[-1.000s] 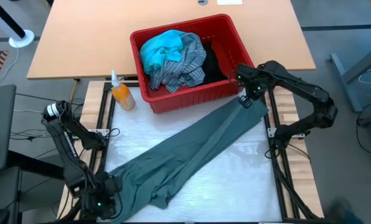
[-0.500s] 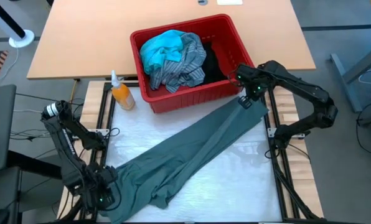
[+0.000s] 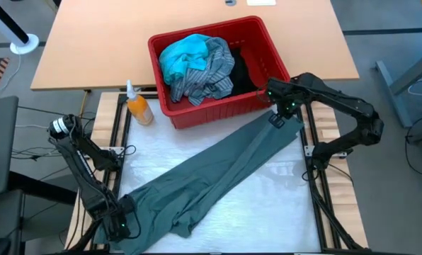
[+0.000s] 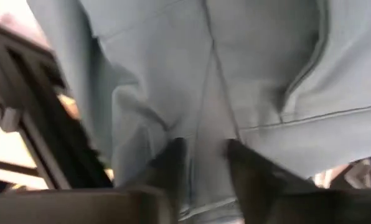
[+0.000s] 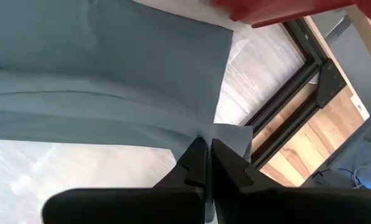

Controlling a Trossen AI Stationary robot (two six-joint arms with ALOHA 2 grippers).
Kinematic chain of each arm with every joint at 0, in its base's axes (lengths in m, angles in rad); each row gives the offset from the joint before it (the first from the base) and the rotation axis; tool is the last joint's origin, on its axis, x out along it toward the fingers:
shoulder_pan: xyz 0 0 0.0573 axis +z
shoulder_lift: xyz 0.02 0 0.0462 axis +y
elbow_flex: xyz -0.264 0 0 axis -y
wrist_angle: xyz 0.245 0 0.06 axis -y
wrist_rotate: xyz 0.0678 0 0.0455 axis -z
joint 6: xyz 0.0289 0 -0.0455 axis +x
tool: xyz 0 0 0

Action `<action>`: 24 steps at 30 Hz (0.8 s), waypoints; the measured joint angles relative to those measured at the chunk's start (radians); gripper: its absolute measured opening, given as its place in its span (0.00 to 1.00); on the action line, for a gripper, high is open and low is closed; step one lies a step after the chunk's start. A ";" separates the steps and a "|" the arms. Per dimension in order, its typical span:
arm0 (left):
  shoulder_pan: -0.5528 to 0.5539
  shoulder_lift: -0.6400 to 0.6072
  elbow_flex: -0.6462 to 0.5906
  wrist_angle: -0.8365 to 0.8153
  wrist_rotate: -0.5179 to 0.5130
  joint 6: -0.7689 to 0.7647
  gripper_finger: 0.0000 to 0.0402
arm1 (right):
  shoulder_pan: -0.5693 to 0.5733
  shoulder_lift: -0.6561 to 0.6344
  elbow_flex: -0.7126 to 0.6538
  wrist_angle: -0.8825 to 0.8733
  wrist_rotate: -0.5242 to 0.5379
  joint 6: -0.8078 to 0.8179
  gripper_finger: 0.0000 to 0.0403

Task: Fold Laundry from Bin
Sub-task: Fold the dark blue pants

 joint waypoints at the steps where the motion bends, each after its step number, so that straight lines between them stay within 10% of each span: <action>1: -0.003 0.000 0.000 0.003 -0.008 0.003 0.08 | 0.010 0.000 0.000 0.000 -0.003 0.003 0.07; 15: -0.025 -0.002 0.246 -0.349 -0.165 0.113 0.00 | 0.384 -0.055 0.000 0.000 -0.376 0.205 0.07; 24: -0.074 -0.002 0.270 -0.286 -0.222 0.089 0.00 | 0.757 -0.060 0.000 0.000 -0.507 0.562 0.07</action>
